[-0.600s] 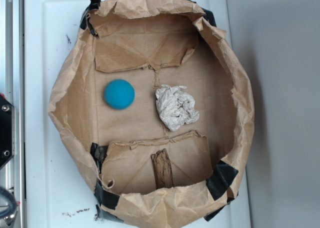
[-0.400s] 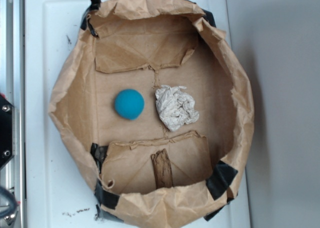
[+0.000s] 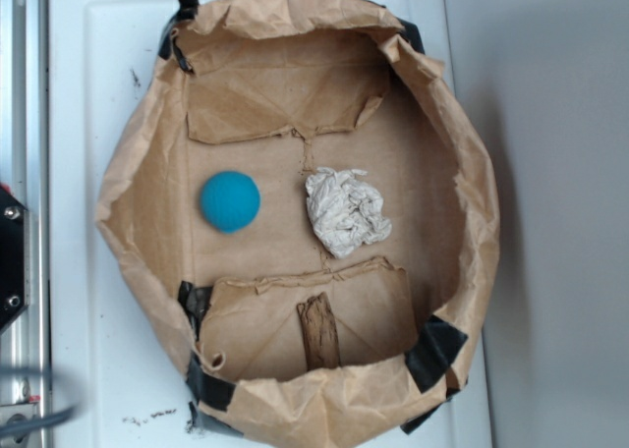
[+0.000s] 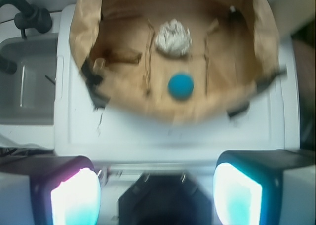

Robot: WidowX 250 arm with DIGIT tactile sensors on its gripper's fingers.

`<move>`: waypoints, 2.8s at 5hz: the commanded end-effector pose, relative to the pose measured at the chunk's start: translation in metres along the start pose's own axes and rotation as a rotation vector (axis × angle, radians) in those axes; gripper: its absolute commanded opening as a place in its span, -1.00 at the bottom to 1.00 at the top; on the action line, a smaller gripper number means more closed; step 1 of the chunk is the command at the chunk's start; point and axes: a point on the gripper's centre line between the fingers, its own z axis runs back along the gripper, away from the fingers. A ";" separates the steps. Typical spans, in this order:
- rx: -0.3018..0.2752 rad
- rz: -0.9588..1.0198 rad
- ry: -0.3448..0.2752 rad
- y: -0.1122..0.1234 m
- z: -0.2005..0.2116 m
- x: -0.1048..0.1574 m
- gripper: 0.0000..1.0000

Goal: Grab the wood chip.

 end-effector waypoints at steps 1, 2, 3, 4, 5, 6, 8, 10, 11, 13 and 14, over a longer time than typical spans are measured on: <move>-0.010 -0.407 -0.052 -0.019 -0.026 0.102 1.00; -0.010 -0.407 -0.052 -0.019 -0.026 0.102 1.00; -0.010 -0.407 -0.052 -0.019 -0.026 0.102 1.00; 0.084 -0.647 -0.176 -0.001 -0.070 0.104 1.00; 0.163 -0.830 -0.161 -0.005 -0.118 0.097 1.00; 0.138 -0.960 -0.144 -0.002 -0.136 0.098 1.00; 0.102 -1.175 -0.064 -0.032 -0.176 0.113 1.00; 0.013 -1.377 -0.093 -0.074 -0.193 0.098 1.00; -0.170 -1.490 -0.097 -0.072 -0.192 0.096 1.00; -0.057 -1.475 -0.030 -0.087 -0.230 0.097 -1.00; -0.011 -1.417 -0.069 -0.077 -0.221 0.103 -1.00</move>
